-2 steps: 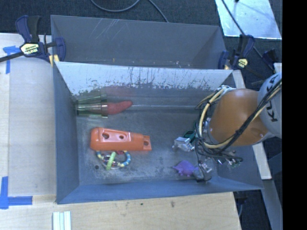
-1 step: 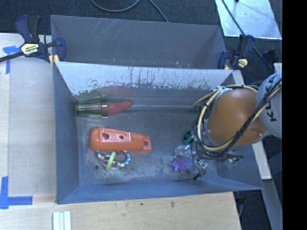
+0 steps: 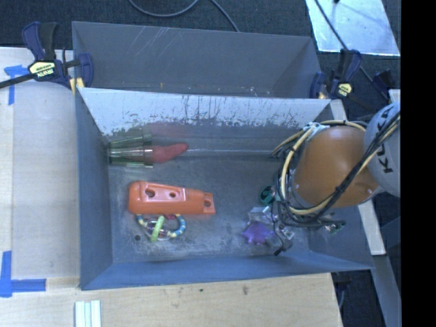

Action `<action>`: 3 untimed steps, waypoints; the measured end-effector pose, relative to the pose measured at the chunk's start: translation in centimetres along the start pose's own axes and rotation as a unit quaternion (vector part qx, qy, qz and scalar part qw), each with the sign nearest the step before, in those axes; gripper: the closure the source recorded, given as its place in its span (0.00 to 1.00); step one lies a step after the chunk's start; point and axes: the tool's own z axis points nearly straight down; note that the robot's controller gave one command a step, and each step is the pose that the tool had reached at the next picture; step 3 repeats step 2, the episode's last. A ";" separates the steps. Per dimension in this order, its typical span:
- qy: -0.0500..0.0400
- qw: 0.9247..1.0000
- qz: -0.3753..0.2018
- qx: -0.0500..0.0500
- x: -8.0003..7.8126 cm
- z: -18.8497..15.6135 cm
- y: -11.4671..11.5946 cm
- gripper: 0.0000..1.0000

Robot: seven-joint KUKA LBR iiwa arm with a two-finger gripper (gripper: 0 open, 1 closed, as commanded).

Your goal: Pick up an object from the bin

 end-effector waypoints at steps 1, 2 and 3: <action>-0.001 1.000 0.004 0.000 -0.7 -7.1 -1.4 1.00; -0.001 1.000 0.004 0.000 -0.7 -7.1 -1.4 1.00; -0.001 1.000 0.004 0.000 -0.7 -7.1 -1.4 1.00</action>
Offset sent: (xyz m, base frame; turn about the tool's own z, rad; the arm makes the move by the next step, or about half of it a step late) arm 0.0000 0.0000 0.0000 0.0000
